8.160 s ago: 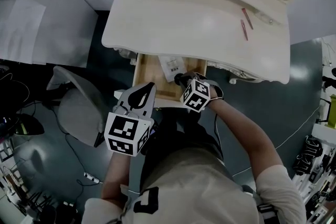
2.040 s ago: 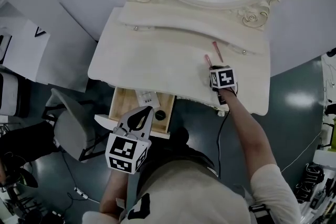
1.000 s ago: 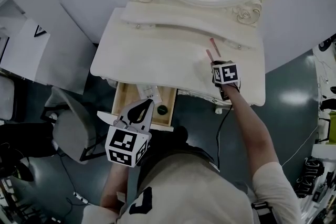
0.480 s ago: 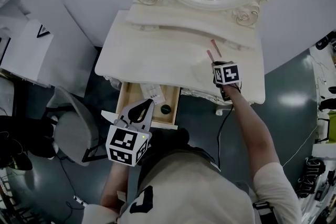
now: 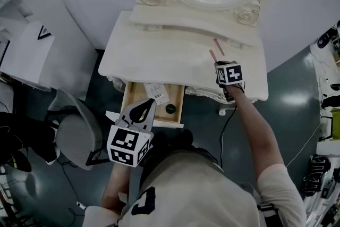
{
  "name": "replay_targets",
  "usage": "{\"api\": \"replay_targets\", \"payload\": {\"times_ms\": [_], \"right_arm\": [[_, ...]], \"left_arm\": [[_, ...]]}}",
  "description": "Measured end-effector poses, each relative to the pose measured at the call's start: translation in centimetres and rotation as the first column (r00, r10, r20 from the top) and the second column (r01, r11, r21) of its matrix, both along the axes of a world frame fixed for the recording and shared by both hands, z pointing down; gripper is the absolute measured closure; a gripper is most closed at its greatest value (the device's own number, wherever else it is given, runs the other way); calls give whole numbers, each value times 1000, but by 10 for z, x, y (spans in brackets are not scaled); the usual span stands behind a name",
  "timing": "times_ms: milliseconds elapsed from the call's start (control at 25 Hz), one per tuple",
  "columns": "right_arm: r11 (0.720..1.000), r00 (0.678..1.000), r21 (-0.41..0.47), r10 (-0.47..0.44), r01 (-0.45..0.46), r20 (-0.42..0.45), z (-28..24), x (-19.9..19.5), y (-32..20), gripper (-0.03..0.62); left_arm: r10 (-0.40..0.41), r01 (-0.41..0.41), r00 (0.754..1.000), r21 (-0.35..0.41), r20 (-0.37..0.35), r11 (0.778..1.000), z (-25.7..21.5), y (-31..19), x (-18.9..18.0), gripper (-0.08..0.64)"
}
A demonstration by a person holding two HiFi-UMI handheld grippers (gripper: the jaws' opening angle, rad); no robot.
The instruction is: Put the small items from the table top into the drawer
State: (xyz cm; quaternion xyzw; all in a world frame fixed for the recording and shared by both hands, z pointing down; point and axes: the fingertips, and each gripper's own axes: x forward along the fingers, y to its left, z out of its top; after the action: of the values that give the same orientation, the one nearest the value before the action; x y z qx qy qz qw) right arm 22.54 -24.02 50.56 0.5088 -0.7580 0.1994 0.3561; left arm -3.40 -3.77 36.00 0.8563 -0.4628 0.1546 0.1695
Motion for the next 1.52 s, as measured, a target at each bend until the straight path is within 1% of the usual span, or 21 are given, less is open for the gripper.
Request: {"api": "replay_targets", "payload": {"times_ms": [200, 520, 680, 880, 1200, 1520], "right_arm": [[1000, 1000, 13, 11, -11, 29, -10, -10, 6, 535], [999, 999, 37, -2, 0, 47, -24, -27, 19, 536], [999, 995, 49, -8, 3, 99, -35, -43, 25, 535], [996, 992, 68, -63, 56, 113, -46, -73, 33, 535], [986, 978, 70, -159, 151, 136, -46, -120, 49, 535], [976, 968, 64, -214, 207, 128, -44, -143, 55, 535]], "left_arm": [[19, -19, 1000, 5, -2, 1000, -1, 2, -5, 503], [51, -51, 999, 15, -7, 999, -2, 4, -9, 503], [59, -59, 998, 16, -7, 998, -2, 7, -14, 503], [60, -60, 998, 13, -5, 998, 0, 9, -23, 503], [44, -44, 999, 7, -8, 999, 4, 16, -40, 503], [17, -17, 1000, -3, -13, 1000, 6, 16, -49, 503]]}}
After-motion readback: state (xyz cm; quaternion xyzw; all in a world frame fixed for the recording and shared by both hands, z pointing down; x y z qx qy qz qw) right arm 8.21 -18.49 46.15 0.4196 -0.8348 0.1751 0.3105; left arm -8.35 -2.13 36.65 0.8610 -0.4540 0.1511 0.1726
